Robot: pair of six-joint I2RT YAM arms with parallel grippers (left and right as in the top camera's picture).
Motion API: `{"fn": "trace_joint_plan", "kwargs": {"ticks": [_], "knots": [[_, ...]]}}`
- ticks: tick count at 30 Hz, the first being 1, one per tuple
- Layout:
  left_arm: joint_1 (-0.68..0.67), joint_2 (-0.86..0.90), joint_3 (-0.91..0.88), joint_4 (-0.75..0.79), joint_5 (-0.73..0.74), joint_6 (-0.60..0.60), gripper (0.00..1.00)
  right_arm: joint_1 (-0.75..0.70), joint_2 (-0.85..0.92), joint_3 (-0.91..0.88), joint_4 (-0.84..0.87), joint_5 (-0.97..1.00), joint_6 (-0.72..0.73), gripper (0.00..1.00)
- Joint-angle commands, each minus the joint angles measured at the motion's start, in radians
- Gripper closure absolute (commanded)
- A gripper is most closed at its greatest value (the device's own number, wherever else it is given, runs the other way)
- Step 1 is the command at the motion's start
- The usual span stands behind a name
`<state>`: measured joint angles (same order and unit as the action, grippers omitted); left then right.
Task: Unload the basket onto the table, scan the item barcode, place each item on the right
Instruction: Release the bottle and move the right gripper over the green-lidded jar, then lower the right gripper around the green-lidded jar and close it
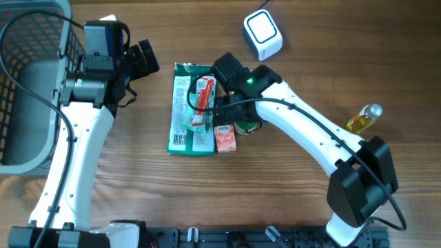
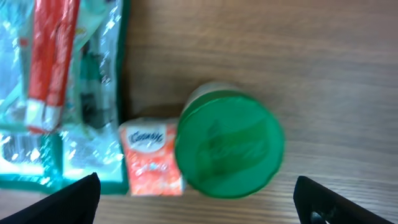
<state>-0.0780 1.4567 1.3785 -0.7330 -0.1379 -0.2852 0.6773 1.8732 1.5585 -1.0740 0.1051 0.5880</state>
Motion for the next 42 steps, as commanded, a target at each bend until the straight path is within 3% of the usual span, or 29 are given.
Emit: {"fn": "trace_joint_plan", "kwargs": {"ticks": [1, 12, 19, 30, 42], "knots": [[0.003, -0.003, 0.012, 0.002, -0.010, 0.020, 0.00, -0.014, 0.010, -0.003, 0.023, 0.076, 0.025, 0.01], [0.003, -0.003, 0.012, 0.002, -0.010, 0.020, 0.00, -0.023, 0.077, -0.003, 0.016, 0.073, 0.013, 0.00], [0.003, -0.003, 0.012, 0.002, -0.010, 0.020, 0.00, -0.023, 0.134, -0.003, 0.025, 0.032, -0.068, 0.00], [0.003, -0.003, 0.012, 0.002, -0.010, 0.020, 0.00, -0.028, 0.137, -0.012, -0.026, 0.033, -0.091, 0.22], [0.003, -0.003, 0.012, 0.002, -0.010, 0.020, 0.00, -0.050, 0.136, -0.011, -0.151, 0.026, -0.148, 0.23]]}}
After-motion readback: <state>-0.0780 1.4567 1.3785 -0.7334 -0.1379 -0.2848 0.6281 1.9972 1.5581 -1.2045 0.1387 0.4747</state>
